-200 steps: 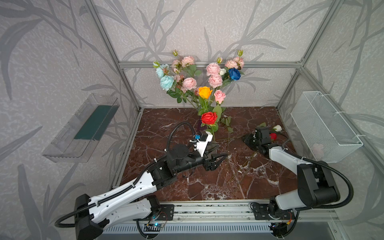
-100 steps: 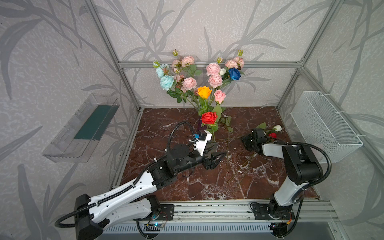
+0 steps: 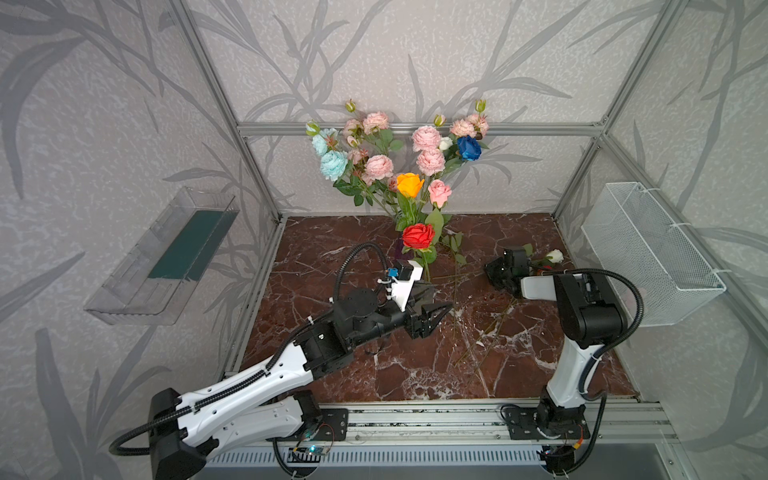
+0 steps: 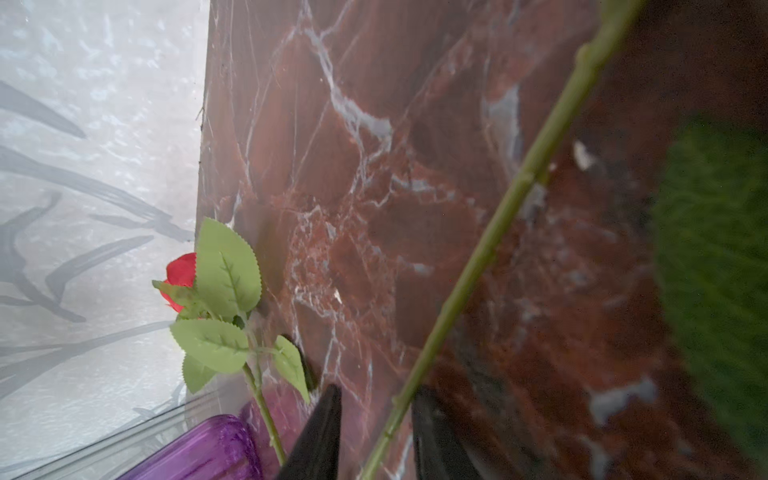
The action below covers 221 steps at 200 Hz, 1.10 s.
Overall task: Arrange the flowers into the vase
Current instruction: 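Grasp the white rose stem with the right gripper while the left reaches forward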
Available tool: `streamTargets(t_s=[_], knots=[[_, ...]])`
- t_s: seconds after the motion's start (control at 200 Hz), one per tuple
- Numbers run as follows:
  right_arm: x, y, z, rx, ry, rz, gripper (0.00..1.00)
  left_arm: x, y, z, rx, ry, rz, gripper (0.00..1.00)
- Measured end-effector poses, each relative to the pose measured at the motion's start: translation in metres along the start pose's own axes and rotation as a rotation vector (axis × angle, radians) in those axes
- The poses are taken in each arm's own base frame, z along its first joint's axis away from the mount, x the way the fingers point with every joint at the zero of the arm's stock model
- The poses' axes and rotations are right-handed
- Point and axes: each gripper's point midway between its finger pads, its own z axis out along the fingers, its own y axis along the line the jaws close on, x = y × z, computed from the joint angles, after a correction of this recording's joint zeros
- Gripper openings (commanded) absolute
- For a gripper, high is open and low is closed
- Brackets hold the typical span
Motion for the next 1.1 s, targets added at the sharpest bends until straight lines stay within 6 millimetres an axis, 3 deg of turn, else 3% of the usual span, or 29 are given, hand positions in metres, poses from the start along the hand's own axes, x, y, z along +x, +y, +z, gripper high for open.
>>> streamTargets(t_s=[0.37, 0.58, 0.79, 1.105], knots=[[0.002, -0.003, 0.005, -0.02, 0.033, 0.039, 0.04, 0.001, 0.001, 0.0, -0.007, 0.005, 0.013, 0.74], [0.005, -0.004, 0.0, -0.017, 0.048, 0.02, 0.0, 0.001, 0.002, -0.001, -0.012, 0.002, 0.018, 0.74], [0.011, -0.005, -0.024, -0.003, 0.062, -0.034, 0.0, -0.002, 0.003, -0.003, -0.019, -0.008, 0.024, 0.74], [0.006, 0.046, -0.08, -0.113, 0.0, -0.212, 0.0, -0.007, 0.005, -0.006, -0.038, -0.027, 0.036, 0.74]])
